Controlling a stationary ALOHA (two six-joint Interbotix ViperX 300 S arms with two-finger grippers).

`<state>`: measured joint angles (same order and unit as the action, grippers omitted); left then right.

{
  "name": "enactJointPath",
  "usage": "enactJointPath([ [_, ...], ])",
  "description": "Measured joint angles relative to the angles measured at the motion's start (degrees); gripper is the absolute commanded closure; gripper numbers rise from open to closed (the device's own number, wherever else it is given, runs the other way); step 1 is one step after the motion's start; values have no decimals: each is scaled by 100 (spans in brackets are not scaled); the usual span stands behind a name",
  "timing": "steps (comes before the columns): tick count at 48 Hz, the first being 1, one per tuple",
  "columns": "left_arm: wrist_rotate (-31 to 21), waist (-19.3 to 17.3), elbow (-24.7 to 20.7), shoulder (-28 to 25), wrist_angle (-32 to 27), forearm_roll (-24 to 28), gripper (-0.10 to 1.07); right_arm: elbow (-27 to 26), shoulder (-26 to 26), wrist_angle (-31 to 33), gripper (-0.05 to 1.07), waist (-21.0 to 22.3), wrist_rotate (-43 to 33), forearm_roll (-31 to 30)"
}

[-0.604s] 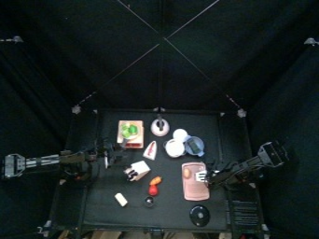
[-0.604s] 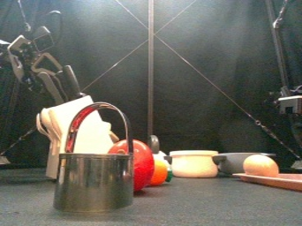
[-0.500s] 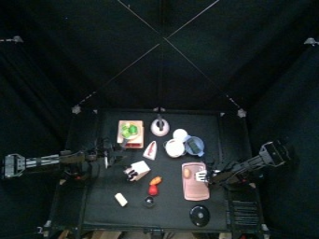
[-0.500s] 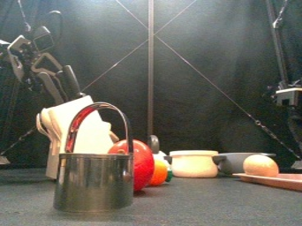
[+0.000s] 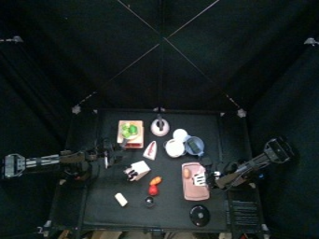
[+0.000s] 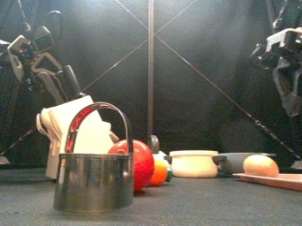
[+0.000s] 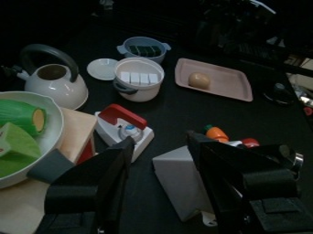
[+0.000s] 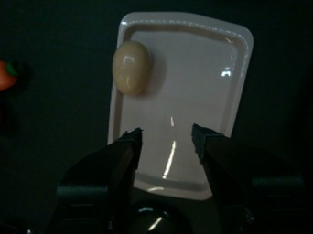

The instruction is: Grab pot lid

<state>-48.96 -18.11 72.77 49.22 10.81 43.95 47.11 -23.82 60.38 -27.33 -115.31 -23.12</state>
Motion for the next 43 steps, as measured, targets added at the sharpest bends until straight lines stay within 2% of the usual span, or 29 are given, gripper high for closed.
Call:
enactJointPath([
  [7, 0, 0, 9, 0, 0, 0, 11, -483, 0, 466, 19, -202, 272, 712],
  [13, 0, 0, 9, 0, 0, 0, 11, -800, 79, 580, 19, -422, 255, 1230],
  [23, 0, -9, 9, -9, 0, 9, 11, -1055, 554, 62, 19, -668, 229, 2435],
  [35, 0, 0, 9, 0, 0, 9, 11, -1187, 1564, -1160, 19, -1204, 237, 2619],
  [43, 0, 0, 9, 0, 0, 18, 11, -1424, 2101, -1257, 19, -1485, 264, 2470],
])
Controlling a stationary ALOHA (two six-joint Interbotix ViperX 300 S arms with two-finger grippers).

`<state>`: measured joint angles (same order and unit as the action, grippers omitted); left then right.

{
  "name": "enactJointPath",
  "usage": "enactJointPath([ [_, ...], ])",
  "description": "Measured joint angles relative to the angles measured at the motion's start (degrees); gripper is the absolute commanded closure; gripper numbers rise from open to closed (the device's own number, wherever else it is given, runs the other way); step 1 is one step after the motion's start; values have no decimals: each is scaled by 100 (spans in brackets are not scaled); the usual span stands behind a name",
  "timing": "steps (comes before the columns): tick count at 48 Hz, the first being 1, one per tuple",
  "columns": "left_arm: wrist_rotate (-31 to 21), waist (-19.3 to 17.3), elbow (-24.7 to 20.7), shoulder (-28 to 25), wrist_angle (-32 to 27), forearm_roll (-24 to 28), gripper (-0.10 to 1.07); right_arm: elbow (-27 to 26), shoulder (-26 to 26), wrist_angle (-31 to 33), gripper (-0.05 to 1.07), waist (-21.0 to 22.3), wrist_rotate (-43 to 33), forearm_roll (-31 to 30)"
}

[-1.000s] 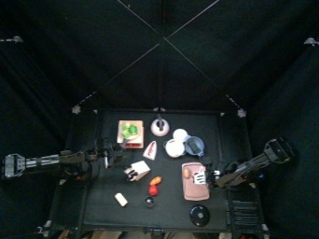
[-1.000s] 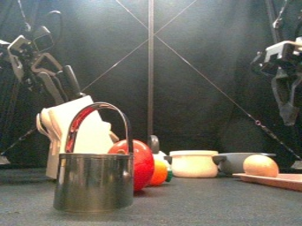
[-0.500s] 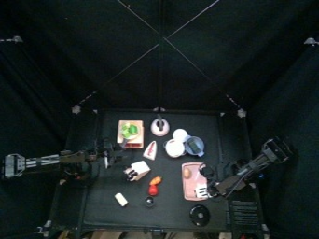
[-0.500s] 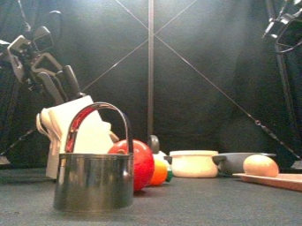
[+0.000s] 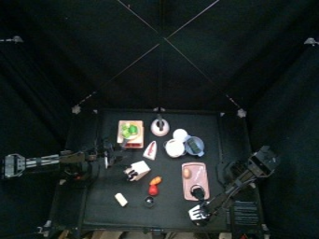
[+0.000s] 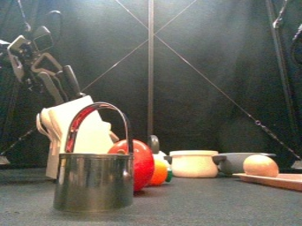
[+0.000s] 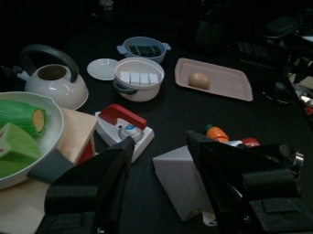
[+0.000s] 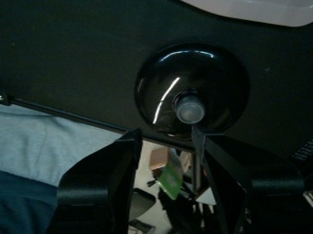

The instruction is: Grab pot lid

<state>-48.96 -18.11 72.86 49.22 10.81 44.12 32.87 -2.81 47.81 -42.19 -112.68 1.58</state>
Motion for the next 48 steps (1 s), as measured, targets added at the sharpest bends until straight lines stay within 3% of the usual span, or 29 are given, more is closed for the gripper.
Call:
enactJointPath([
  [10, 0, -9, 0, 0, 0, 0, 11, -62, 220, 308, 19, -167, -26, 26],
  [23, 0, -9, 0, -9, 0, 9, 11, 18, 466, 255, 19, -176, 70, 53],
  [48, 0, -9, 35, 0, -9, 18, 11, 220, 650, -431, 24, -202, 70, 79],
])
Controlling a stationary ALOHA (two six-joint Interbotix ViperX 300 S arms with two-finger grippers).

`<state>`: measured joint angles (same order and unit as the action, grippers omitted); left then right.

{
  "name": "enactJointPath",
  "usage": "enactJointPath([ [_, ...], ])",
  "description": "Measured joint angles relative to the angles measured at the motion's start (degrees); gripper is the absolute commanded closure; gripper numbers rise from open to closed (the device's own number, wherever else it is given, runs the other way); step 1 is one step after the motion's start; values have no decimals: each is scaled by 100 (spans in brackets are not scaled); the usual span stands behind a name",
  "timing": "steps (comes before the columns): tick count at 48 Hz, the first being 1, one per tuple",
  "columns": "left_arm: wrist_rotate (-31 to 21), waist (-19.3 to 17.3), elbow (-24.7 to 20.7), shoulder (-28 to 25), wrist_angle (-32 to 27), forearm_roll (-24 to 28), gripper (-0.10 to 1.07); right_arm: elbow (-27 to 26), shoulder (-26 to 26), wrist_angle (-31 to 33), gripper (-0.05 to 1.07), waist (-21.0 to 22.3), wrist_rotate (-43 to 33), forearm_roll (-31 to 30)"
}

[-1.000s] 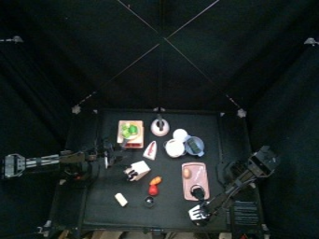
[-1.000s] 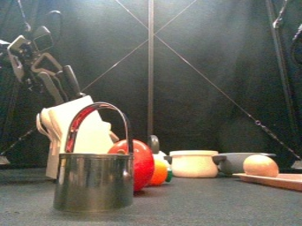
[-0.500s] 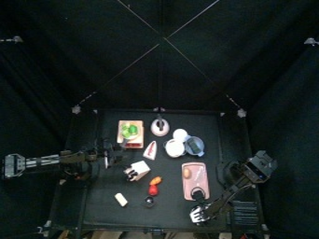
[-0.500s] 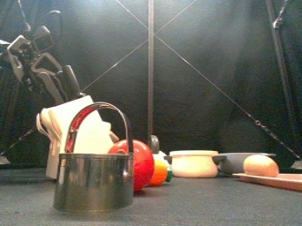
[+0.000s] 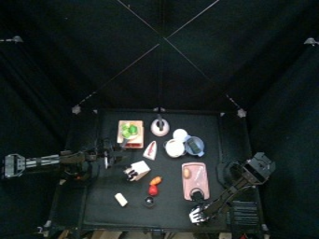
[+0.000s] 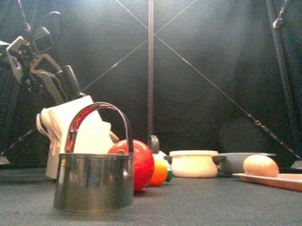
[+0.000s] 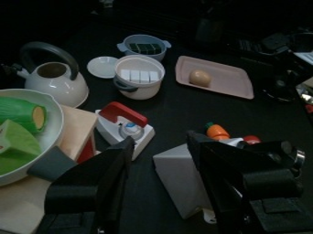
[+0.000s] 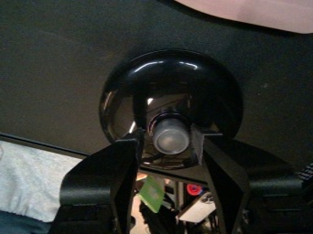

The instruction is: Grab pot lid

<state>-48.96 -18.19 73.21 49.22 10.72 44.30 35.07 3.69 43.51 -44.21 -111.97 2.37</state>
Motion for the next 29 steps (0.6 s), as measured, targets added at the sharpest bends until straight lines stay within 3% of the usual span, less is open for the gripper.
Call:
enactJointPath([
  [14, 0, 9, 0, 0, 0, 0, 11, 44, -9, -114, 39, -9, 9, 9],
  [29, 0, 0, 9, 0, 0, -9, 11, -44, -308, 123, 40, 0, 44, -114],
])
